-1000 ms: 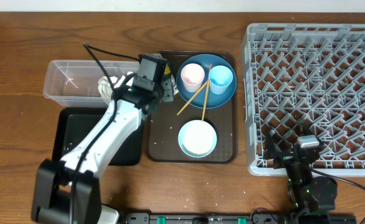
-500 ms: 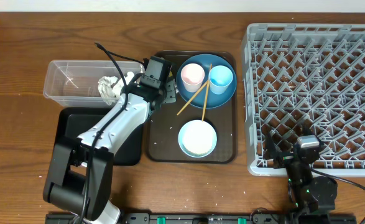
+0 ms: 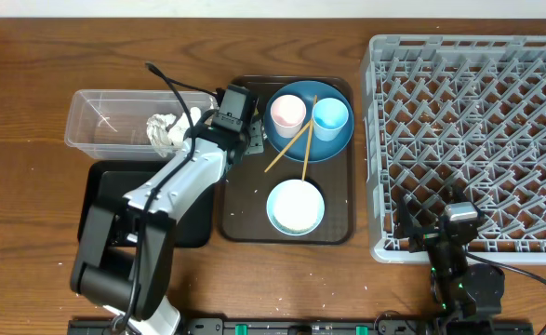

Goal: Sort waste into correct bins and load items into the dishwasher rack
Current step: 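Reach the left gripper down to the green snack wrapper with foil, then grasp the green Pandan wrapper with the left gripper and lift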

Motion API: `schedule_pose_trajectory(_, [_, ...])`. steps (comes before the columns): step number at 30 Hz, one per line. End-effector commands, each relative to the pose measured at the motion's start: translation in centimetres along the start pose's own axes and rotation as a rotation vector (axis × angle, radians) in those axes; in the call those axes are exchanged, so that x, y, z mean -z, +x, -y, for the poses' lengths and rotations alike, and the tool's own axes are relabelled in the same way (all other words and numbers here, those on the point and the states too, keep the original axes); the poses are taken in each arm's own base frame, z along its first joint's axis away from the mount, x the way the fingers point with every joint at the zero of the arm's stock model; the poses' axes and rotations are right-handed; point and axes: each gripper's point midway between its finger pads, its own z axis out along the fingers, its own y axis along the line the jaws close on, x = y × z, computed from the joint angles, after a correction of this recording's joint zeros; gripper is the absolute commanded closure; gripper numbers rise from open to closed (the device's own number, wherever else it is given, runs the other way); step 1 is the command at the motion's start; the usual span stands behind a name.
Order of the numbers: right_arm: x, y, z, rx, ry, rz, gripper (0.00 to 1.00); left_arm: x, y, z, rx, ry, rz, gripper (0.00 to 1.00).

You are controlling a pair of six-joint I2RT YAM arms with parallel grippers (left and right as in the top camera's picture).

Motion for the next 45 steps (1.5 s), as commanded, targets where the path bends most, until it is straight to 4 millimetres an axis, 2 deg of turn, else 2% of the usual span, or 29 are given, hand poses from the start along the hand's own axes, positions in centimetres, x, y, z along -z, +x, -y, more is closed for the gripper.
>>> schedule_pose_trajectory(1, [0.0, 0.0, -0.2, -0.006, -0.010, 0.002, 0.01, -0.6, 0.1, -1.0, 0.010, -0.057, 0.011, 0.50])
schedule_pose_trajectory(13, [0.0, 0.0, -0.2, -0.006, -0.010, 0.002, 0.01, -0.8, 0.2, -1.1, 0.009, -0.062, 0.007, 0.50])
schedule_pose_trajectory(23, [0.0, 0.0, -0.2, -0.006, -0.010, 0.002, 0.01, -2.1, 0.7, -1.2, 0.007, -0.068, -0.006, 0.51])
schedule_pose_trajectory(30, [0.0, 0.0, -0.2, -0.006, -0.010, 0.001, 0.01, -2.2, 0.4, -1.1, 0.009, -0.064, 0.003, 0.75])
schedule_pose_trajectory(34, [0.0, 0.0, -0.2, -0.006, -0.010, 0.002, 0.01, -2.1, 0.4, -1.1, 0.009, -0.063, 0.004, 0.81])
schedule_pose_trajectory(38, [0.0, 0.0, -0.2, -0.006, -0.010, 0.002, 0.01, -1.7, 0.1, -0.9, 0.010, -0.057, 0.015, 0.94])
schedule_pose_trajectory(45, [0.0, 0.0, -0.2, -0.006, -0.010, 0.002, 0.01, 1.1, -1.4, -0.5, -0.044, -0.034, 0.065, 0.94])
